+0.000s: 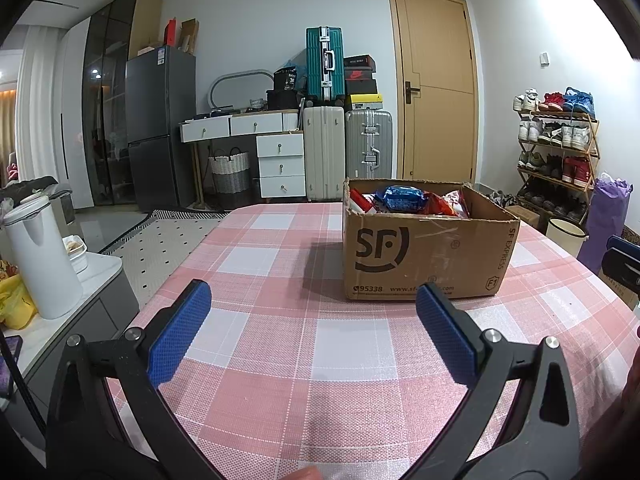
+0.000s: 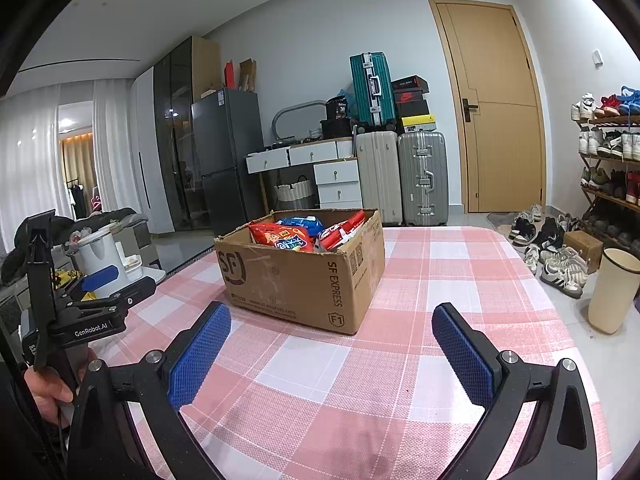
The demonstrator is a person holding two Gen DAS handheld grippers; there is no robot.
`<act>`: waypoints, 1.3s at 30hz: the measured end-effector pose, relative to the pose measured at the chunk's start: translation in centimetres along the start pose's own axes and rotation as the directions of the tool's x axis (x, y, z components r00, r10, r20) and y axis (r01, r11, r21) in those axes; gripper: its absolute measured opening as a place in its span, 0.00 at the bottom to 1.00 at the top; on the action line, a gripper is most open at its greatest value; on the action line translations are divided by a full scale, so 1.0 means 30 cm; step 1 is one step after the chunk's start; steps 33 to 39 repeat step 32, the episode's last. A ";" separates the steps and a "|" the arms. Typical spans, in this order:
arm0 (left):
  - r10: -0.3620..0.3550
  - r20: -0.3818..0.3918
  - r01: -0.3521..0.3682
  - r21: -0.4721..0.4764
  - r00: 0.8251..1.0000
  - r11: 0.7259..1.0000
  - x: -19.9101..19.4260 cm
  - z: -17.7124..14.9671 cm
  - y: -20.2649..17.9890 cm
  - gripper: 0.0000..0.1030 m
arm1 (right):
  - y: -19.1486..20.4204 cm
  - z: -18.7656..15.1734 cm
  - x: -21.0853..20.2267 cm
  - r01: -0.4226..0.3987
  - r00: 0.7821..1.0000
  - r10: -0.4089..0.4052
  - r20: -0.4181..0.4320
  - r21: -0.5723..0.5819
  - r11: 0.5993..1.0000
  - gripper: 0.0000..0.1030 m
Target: Organize snacks
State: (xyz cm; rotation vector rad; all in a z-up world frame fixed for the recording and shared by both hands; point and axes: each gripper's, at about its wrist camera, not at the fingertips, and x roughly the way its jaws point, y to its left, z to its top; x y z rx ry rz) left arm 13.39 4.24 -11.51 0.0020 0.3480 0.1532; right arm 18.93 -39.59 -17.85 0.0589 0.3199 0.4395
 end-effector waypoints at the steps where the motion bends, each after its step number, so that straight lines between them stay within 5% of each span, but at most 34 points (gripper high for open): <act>1: -0.001 -0.001 0.001 0.000 1.000 1.000 0.000 0.000 0.000 0.99 | 0.000 0.000 0.001 -0.001 1.000 0.001 0.000 0.000 1.000 0.99; 39: 0.005 0.015 -0.005 0.002 1.000 1.000 -0.018 -0.002 0.006 0.99 | 0.002 -0.003 0.003 -0.001 1.000 0.001 -0.009 0.005 1.000 0.99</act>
